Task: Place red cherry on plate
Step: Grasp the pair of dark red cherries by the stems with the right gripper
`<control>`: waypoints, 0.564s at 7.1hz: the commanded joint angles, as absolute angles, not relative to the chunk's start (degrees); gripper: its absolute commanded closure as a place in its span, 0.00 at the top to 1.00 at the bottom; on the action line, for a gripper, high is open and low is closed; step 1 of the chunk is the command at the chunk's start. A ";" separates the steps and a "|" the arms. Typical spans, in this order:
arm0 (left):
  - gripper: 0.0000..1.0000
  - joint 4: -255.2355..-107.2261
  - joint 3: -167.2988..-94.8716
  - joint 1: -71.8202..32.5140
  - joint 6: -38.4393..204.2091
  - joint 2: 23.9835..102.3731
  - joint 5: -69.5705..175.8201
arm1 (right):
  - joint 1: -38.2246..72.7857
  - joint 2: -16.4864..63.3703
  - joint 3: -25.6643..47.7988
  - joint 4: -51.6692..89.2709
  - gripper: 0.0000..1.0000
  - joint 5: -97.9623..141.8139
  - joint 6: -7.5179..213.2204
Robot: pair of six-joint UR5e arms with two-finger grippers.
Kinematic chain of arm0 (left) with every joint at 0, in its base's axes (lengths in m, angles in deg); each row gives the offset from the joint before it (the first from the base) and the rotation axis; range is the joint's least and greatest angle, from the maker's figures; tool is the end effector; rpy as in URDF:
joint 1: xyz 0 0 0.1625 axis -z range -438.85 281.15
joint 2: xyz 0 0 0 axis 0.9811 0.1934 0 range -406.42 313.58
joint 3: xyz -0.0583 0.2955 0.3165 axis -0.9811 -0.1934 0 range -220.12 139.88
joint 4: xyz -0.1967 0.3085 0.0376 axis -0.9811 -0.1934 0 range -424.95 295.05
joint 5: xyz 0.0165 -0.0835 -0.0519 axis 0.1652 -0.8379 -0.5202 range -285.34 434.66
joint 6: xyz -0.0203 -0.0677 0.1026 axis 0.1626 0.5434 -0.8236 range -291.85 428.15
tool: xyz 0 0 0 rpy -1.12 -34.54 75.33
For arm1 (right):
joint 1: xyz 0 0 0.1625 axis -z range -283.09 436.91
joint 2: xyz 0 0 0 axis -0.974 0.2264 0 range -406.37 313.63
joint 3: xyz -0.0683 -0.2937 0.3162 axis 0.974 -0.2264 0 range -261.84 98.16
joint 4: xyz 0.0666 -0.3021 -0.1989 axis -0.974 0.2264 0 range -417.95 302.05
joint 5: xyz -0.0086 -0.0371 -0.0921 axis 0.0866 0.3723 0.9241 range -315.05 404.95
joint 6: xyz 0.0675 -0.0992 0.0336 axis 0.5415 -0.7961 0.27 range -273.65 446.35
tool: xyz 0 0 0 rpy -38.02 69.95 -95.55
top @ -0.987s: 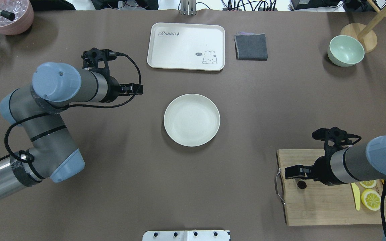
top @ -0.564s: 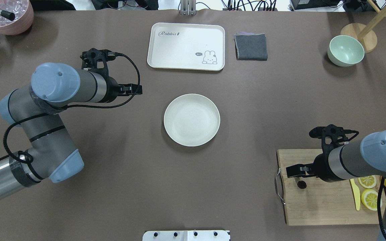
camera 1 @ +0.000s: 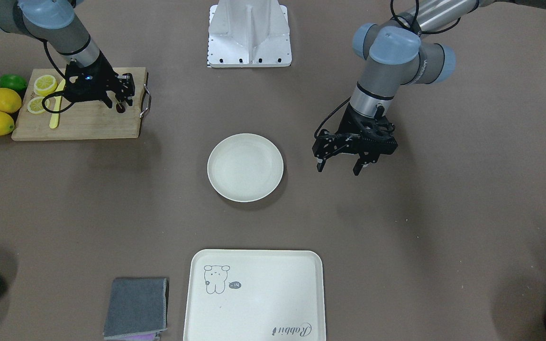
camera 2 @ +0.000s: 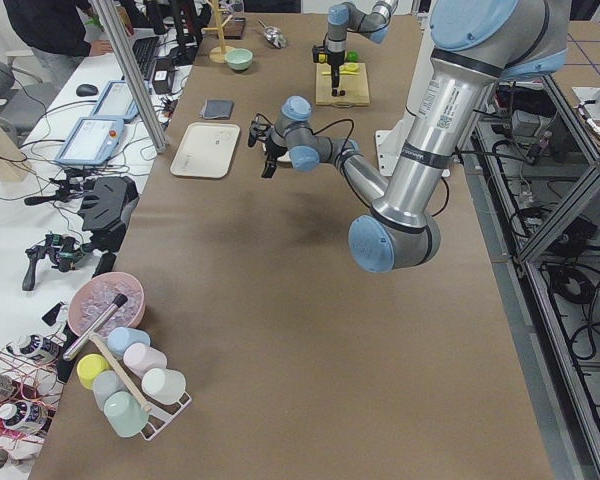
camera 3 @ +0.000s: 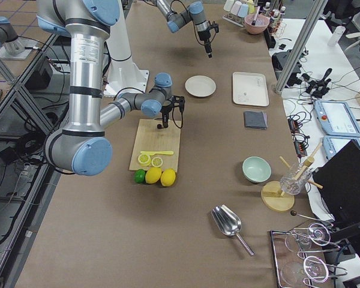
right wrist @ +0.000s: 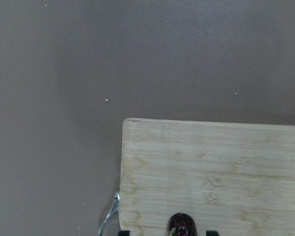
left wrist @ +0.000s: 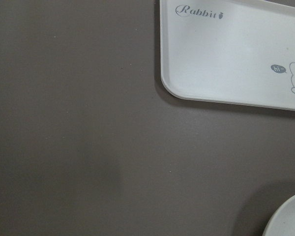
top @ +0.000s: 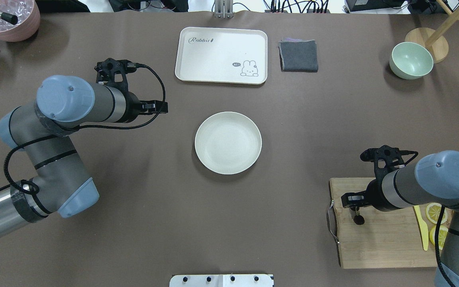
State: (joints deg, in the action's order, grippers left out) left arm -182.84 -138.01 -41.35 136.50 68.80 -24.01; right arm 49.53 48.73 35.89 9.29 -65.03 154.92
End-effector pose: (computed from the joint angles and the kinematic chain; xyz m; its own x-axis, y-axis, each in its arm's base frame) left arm 0.4295 -0.4740 0.3430 0.5410 0.0447 -0.8398 0.3203 0.9124 0.2549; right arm -0.3410 -0.2788 0.4771 0.6594 -0.0452 0.7505 0.0265 0.9990 0.0369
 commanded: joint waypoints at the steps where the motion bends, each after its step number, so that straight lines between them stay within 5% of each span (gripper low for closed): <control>1: 0.98 -182.90 -138.03 -41.41 136.45 68.81 -24.04 | 49.23 48.91 36.02 9.29 0.00 -64.30 154.82; 4: 0.98 -182.90 -138.20 -41.41 136.53 69.25 -24.04 | 47.39 49.00 36.90 9.38 0.00 -64.74 154.82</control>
State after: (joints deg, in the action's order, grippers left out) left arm -182.90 -138.08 -41.40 136.52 69.10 -24.01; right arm 48.33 48.99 36.52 9.35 -64.47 154.82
